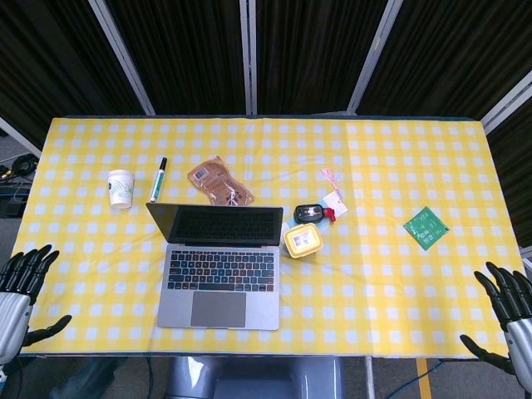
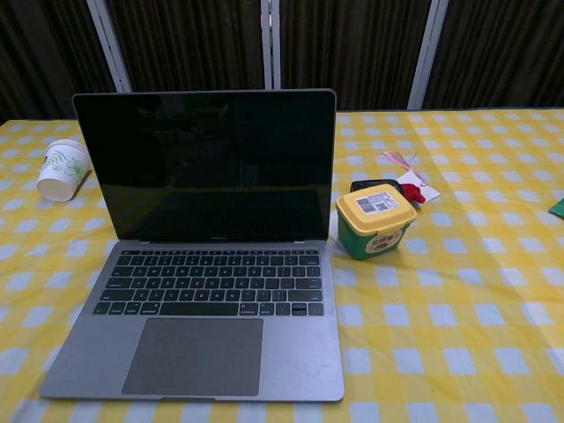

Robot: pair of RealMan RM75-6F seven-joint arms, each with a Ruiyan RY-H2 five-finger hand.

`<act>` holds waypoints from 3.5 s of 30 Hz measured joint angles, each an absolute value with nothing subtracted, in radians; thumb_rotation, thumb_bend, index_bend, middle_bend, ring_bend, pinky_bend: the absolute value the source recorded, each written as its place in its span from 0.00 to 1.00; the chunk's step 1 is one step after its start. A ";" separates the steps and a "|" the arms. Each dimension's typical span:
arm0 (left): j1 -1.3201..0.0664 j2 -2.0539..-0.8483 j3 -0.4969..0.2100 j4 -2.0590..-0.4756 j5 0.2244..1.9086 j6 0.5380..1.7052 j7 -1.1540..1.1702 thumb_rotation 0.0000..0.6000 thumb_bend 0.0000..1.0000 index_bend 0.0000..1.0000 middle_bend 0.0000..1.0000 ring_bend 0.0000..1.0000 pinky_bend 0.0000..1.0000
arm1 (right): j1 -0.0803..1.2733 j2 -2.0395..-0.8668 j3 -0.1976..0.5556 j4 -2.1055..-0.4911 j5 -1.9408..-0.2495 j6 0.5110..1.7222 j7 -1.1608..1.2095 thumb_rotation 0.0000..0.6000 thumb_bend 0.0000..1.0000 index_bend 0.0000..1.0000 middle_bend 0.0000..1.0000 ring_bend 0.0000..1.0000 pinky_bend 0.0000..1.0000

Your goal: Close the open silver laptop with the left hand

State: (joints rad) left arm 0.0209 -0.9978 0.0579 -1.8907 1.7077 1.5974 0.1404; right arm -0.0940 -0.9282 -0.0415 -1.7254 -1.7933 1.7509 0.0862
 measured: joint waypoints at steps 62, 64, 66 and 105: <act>-0.760 -1.096 -0.264 -1.873 1.048 0.817 0.223 0.85 1.00 0.27 0.33 0.28 0.34 | -0.061 -0.946 0.044 -1.718 -1.572 1.642 0.040 1.00 0.00 0.08 0.00 0.00 0.00; -0.751 -1.082 -0.258 -1.890 1.063 0.822 0.213 0.85 1.00 0.27 0.33 0.28 0.33 | -0.060 -0.947 0.043 -1.719 -1.573 1.642 0.038 1.00 0.00 0.08 0.00 0.00 0.00; -0.740 -1.066 -0.249 -1.907 1.081 0.826 0.203 0.85 1.00 0.27 0.33 0.28 0.33 | -0.061 -0.947 0.042 -1.720 -1.575 1.642 0.036 1.00 0.00 0.08 0.00 0.00 0.00; -0.621 -1.128 0.059 -1.892 1.730 0.864 -0.034 0.85 1.00 0.32 0.34 0.29 0.33 | -0.068 -0.951 0.037 -1.729 -1.592 1.653 0.014 1.00 0.00 0.08 0.00 0.00 0.00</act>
